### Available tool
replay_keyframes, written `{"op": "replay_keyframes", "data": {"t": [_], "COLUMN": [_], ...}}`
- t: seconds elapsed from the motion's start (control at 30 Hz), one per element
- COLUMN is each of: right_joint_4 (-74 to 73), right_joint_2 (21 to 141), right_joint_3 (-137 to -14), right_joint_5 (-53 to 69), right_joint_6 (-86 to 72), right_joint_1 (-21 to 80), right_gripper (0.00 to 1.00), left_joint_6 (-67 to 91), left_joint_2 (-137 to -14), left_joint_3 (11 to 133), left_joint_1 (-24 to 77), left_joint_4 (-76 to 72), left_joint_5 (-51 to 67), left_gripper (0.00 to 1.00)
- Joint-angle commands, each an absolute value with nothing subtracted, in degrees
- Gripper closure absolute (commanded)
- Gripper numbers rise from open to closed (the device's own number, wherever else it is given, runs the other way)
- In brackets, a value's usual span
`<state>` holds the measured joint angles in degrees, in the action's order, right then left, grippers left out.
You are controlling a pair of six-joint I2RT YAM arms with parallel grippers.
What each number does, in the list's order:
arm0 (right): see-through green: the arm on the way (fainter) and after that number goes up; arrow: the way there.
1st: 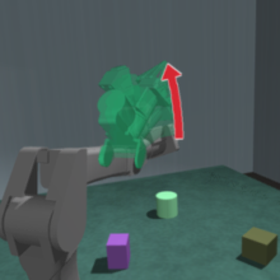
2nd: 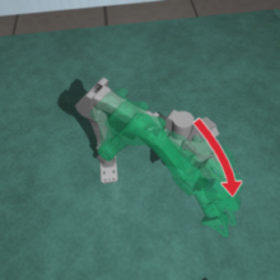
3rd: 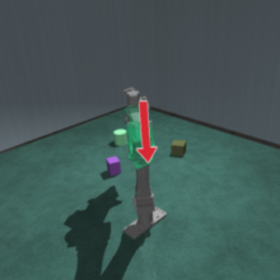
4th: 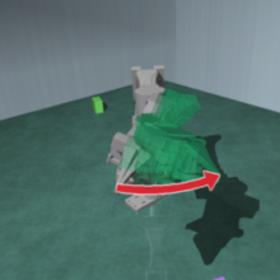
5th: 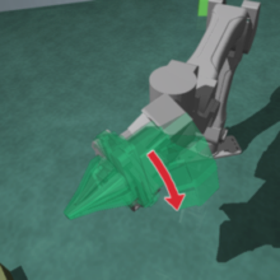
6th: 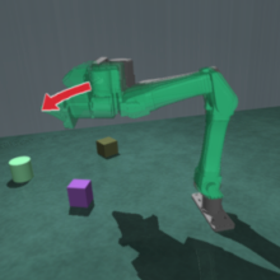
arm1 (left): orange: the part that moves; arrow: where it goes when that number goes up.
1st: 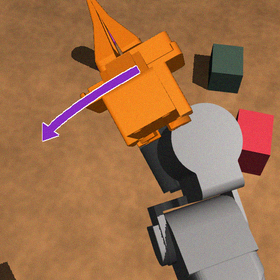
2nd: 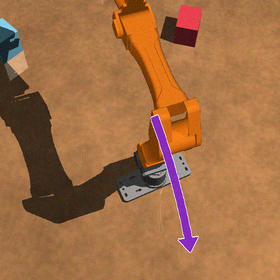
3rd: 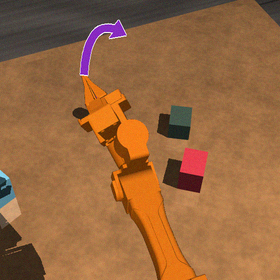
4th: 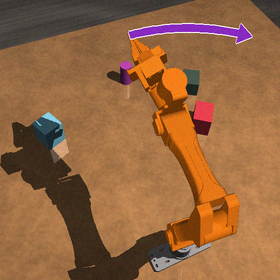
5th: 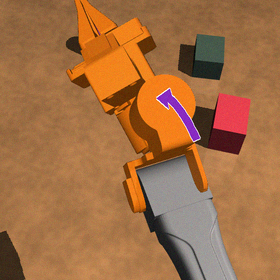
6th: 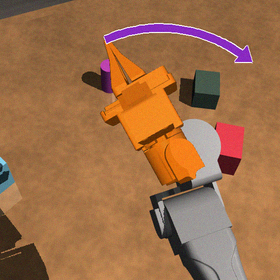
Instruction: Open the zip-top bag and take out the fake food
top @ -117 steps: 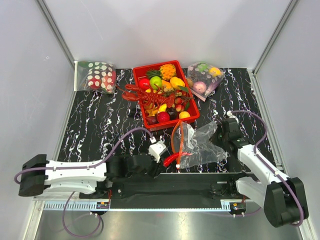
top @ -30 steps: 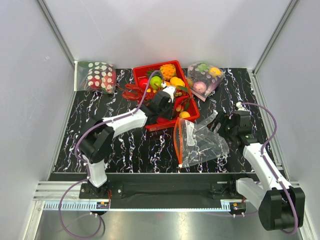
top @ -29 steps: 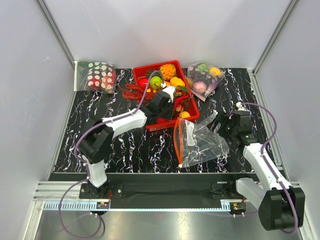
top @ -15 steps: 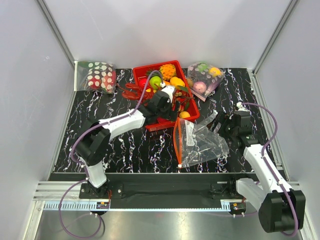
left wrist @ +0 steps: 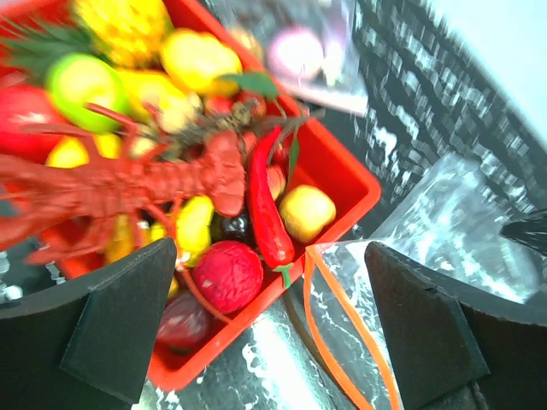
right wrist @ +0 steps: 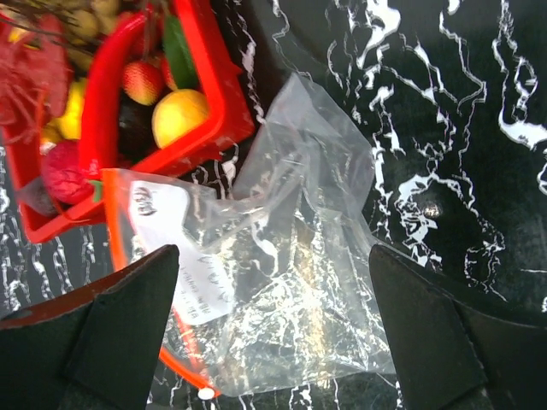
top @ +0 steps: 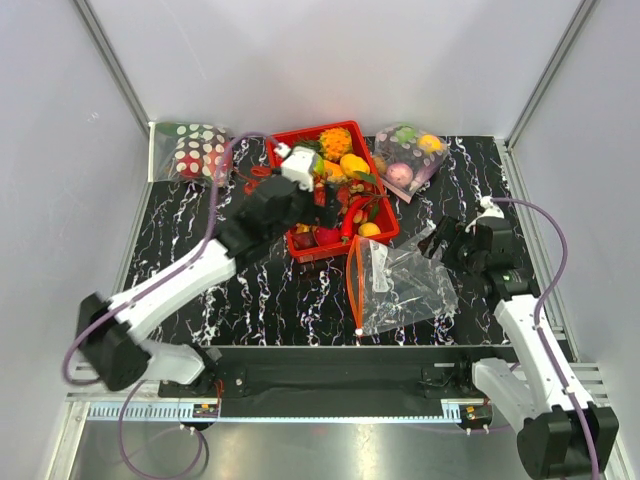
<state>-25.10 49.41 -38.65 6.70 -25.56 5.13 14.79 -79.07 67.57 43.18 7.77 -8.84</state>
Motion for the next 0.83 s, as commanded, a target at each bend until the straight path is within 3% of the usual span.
{"op": "replay_keyframes", "data": {"t": [0.0,0.27,0.8], "right_joint_4": [-28.56,-35.06,-37.35], "right_joint_2": [46.77,42.81,40.78], "right_joint_3": [-44.03,-51.23,-54.14], "right_joint_5": [5.80,4.39,1.85], "right_joint_6": [-22.86,-20.57,-19.42], "right_joint_1": [4.83,4.83,4.92], "right_gripper": [0.00,0.00,0.00], "left_joint_6": [16.25,21.18,21.36], "left_joint_2": [-70.35,-55.56,-45.26], "left_joint_3": [62.77,56.78,56.51], "left_joint_1": [43.15,43.07,43.07], "left_joint_4": [9.31,23.72,36.47], "left_joint_5": [-14.57,-28.82,-31.64], "left_gripper": [0.01,0.01,0.01]}}
